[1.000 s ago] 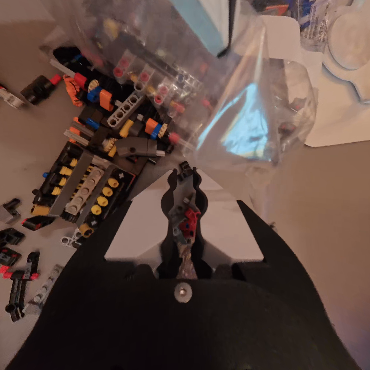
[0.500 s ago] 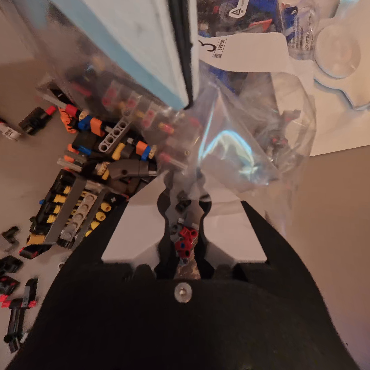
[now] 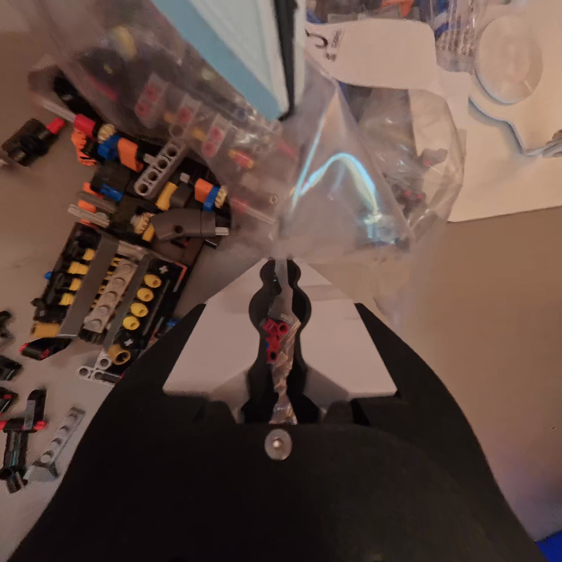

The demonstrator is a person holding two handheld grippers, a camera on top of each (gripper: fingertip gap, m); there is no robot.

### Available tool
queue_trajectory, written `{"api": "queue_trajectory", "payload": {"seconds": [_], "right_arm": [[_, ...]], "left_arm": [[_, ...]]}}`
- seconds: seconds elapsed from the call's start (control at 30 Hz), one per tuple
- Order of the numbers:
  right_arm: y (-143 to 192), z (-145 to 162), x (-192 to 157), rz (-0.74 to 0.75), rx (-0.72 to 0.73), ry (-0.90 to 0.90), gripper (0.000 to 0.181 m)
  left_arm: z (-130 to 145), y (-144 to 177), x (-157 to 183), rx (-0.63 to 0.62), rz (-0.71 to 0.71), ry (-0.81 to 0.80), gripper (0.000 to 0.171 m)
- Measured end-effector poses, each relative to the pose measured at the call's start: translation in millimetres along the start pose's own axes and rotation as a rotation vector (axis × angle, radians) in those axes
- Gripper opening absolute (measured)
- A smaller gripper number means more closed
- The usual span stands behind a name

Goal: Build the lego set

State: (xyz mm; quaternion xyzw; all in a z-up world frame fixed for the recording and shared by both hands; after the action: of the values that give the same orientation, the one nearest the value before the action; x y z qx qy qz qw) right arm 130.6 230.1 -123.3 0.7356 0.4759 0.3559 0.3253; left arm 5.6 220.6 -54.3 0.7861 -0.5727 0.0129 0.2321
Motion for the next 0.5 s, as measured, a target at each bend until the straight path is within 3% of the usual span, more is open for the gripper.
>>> {"api": "queue_trajectory", "payload": {"seconds": [0.1, 0.33, 0.5], "right_arm": [[1.2, -6.8, -6.5, -0.044, 0.039, 0.011, 0.017], [1.4, -12.6, -27.7, -0.175, 0.056, 0.043, 0.016], [5.3, -15.2, -30.1, -0.175, 0.056, 0.023, 0.024]], "left_arm": [[-0.1, -0.2, 0.9, -0.002, 0.001, -0.003, 0.000], [-0.4, 1.0, 1.2, 0.000, 0.001, -0.003, 0.000], [-0.4, 0.9, 2.0, -0.002, 0.002, -0.006, 0.000]]}}
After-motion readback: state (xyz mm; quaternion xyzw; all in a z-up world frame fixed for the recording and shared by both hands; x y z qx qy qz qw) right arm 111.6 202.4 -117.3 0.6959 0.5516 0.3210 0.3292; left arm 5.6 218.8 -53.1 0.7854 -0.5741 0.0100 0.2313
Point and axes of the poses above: each gripper's, where its closed fingertips meet, y back along the fingers, z out of its underside, x = y × z across the jaws, the point moved 8 cm from there along y, back along the fingers, and after that the axes turned 2 degrees about z, right-handed, at the moved point
